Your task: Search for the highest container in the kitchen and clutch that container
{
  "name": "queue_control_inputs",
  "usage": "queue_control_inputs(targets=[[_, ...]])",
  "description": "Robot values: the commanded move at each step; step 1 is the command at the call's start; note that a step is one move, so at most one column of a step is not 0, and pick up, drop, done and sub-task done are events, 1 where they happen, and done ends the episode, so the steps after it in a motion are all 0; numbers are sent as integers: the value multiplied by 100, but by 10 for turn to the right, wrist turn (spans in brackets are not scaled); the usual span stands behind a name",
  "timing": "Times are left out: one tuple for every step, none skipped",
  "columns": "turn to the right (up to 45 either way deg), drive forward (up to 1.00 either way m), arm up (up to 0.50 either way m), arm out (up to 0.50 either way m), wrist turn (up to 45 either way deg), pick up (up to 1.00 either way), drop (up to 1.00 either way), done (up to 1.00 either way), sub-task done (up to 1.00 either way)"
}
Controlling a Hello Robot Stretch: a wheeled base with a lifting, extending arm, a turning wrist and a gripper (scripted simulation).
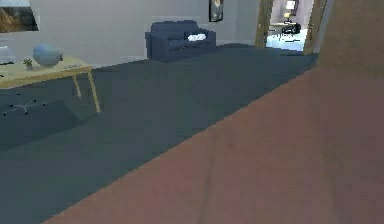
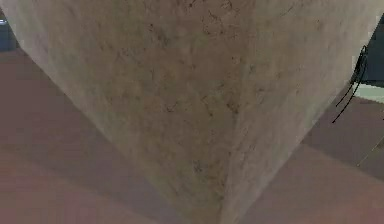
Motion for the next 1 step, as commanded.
queue_control_inputs(targets=[[420, 0, 0, 0, 0, 0, 0, 0, 0]])
